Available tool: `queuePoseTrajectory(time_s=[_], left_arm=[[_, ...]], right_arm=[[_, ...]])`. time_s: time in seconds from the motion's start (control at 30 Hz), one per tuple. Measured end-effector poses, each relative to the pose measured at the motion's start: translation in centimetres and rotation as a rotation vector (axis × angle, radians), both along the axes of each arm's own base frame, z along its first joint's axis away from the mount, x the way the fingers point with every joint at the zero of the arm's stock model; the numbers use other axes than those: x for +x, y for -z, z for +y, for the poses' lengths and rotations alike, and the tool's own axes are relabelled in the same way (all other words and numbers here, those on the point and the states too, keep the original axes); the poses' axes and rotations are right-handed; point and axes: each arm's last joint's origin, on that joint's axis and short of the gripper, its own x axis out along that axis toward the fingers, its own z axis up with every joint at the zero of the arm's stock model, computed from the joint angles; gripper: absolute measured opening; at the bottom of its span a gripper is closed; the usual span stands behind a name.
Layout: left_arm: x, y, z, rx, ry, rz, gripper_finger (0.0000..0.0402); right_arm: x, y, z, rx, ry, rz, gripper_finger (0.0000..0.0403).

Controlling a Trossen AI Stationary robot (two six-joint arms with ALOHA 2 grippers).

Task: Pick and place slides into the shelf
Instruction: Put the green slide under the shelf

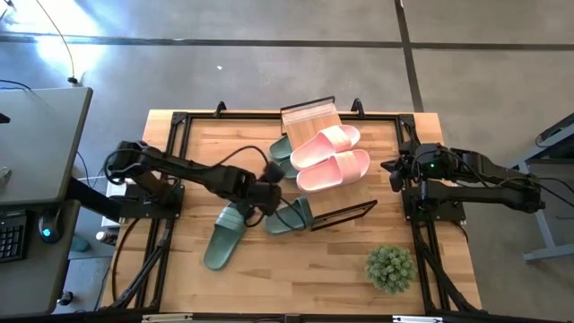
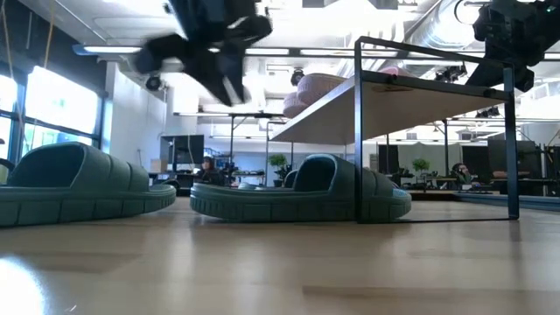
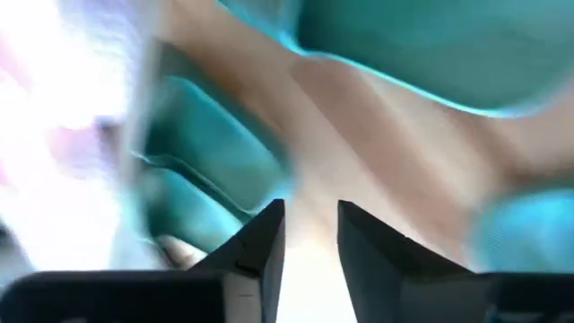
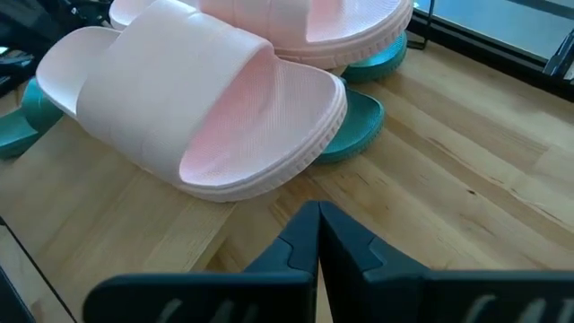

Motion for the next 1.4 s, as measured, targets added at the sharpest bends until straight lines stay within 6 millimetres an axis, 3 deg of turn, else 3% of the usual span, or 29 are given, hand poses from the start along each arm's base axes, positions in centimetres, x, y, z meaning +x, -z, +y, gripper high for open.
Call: queuePoseTrajectory(time_s=[0.23,0.4,0.67,0.87,1.4], left_arm=[[-2.2,-0.2,-1.2,-0.469,-0.061,0.179,0.003],[-2.1,1.7,-1.7,-0.696,-0.129,0.159,0.0006],[-1.6,5.1,-1.8,-0.729,-0.289,-0.021,0.0004],[-2.6,7.3,-2.6,-0.658,-0.346,0.032,0.0002],[-1.2,10.6,-3.3,-0.645,-0.41,-0.072,0.0]], right_arm=[[-0.1,0.2,0.1,0.009,-0.015,0.02,0.0],[-0.1,0.2,0.1,0.013,-0.018,0.025,0.0],[-0.2,0.2,0.1,0.011,-0.016,0.028,0.0],[-0.2,0.2,0.1,0.011,-0.016,0.028,0.0],[-0.3,0.1,0.1,0.005,-0.005,0.01,0.0]])
